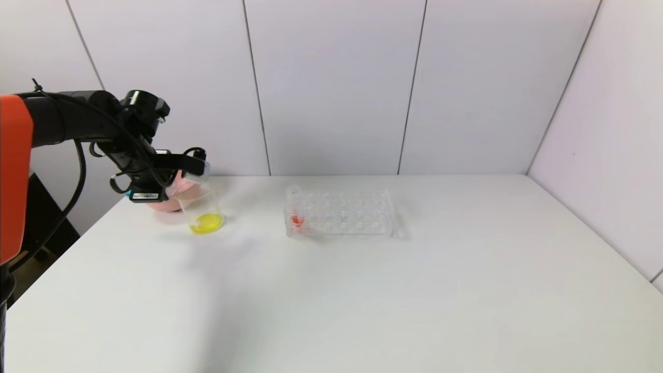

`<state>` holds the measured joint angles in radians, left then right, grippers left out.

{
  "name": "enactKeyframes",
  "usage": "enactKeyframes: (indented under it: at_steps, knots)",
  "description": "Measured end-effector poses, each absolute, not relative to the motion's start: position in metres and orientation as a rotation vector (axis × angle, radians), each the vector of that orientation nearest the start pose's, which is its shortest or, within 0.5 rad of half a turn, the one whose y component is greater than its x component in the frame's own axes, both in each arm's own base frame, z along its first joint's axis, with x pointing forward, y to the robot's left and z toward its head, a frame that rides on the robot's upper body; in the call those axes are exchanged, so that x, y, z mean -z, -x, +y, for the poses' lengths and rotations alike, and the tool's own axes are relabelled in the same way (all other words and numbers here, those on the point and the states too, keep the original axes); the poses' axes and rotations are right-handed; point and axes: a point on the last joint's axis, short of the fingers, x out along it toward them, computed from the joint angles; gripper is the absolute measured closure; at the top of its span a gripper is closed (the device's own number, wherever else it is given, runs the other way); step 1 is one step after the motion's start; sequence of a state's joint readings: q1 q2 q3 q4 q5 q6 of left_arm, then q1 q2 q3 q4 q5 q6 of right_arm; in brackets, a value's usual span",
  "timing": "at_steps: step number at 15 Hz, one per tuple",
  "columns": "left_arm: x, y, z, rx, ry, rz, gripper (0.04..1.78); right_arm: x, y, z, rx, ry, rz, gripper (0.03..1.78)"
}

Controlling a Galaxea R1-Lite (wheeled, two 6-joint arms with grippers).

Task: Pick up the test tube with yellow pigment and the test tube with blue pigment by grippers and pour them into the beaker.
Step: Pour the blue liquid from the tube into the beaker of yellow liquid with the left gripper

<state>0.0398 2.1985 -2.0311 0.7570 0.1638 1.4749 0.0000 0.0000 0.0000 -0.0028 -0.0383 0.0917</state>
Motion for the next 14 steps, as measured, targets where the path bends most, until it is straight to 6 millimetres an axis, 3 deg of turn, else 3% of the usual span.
enactKeyframes:
  at_steps: [14]
  knots:
    - [-0.2018,-0.4257,0.0116,0.469,-1.472,0.96,1.29,-0.0758,0.0228,-0.0009,0.038,-0.092,-0.005,0.1]
